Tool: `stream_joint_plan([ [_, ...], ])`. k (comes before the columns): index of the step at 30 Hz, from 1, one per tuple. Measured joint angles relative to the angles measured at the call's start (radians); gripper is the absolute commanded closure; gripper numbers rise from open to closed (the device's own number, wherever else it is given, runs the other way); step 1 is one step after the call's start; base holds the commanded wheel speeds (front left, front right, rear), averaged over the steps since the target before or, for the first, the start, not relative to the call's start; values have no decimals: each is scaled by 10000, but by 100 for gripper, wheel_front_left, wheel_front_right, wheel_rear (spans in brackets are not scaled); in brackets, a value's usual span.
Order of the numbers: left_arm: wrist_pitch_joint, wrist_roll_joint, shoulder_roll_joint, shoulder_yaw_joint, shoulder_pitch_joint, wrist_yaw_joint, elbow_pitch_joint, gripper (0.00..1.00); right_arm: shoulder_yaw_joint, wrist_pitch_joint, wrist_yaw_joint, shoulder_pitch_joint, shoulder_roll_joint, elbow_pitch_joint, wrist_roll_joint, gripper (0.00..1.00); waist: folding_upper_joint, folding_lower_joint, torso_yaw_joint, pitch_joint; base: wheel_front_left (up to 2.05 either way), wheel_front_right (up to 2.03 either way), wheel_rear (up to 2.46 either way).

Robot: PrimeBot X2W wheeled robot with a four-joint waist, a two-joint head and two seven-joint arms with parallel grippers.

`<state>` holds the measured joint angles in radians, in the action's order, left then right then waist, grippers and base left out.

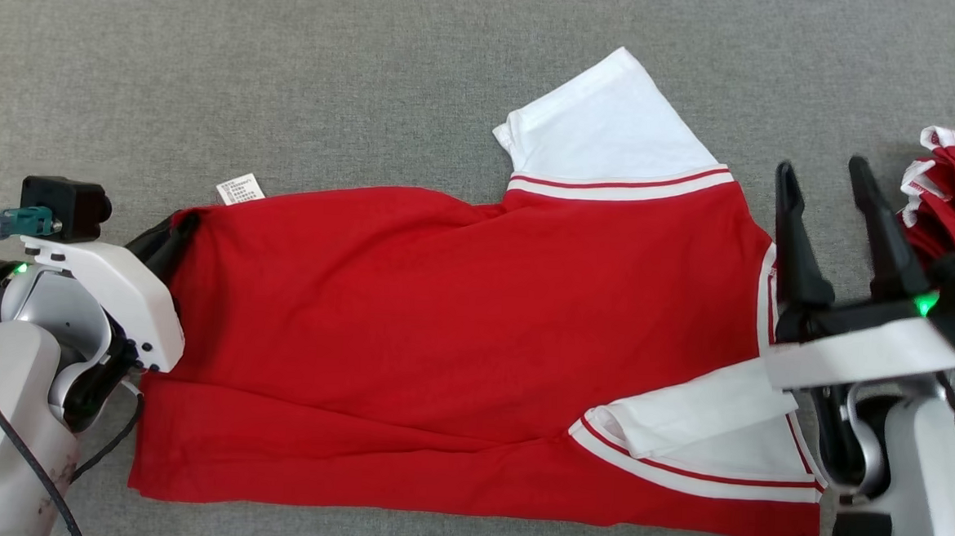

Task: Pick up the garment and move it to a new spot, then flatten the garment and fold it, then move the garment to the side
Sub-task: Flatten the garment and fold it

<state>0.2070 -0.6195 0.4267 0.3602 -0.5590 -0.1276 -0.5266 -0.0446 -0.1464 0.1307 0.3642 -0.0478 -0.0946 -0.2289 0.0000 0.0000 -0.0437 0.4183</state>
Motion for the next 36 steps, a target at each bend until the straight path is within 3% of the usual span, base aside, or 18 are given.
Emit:
stream_joint_plan([
  [5, -52, -159, 184, 267, -171, -21, 96, 100, 50, 96, 0, 1290, -234, -330, -178, 0, 0, 0, -44, 183, 0, 0, 0],
  [11, -69, -268, -73, 788, -673, -17, 305, 100, -142, 1229, 0, 3591, -1097, -2282, -700, 0, 0, 0, 358, 403, 0, 0, 0],
  [19, -222, -598, -1014, 1542, -1604, -21, 268, 100, -1837, 2157, 0, 5218, -2082, -5053, -1149, 0, 0, 0, 1425, 827, 0, 0, 0],
  [27, -650, -988, -1292, 2054, -2268, -36, -19, 100, -3289, 2268, 0, 6262, -2395, -6702, -1799, 0, 0, 0, 1986, 1352, 0, 0, 0],
  [28, -717, -1043, -1310, 2094, -2315, -35, -54, 100, -3448, 2266, 0, 6406, -2437, -6832, -1858, 40, 0, 0, 2021, 1381, 0, 0, 0],
  [29, -784, -1085, -1321, 2140, -2343, -36, -88, 100, -3591, 2266, 0, 6525, -2456, -6957, -1950, 58, 0, 0, 2050, 1402, 0, 0, 0],
  [30, -857, -1137, -1331, 2192, -2390, -36, -136, 100, -3726, 2245, 0, 6574, -2472, -7014, -2065, 100, 0, 0, 2071, 1420, 0, 0, 0],
  [36, -1210, -1714, -1250, 2117, -2444, -33, -305, 100, -4157, 1440, 2, 6705, -2694, -7139, -2688, 100, 0, 0, 2021, 1310, 0, 0, 0],
])
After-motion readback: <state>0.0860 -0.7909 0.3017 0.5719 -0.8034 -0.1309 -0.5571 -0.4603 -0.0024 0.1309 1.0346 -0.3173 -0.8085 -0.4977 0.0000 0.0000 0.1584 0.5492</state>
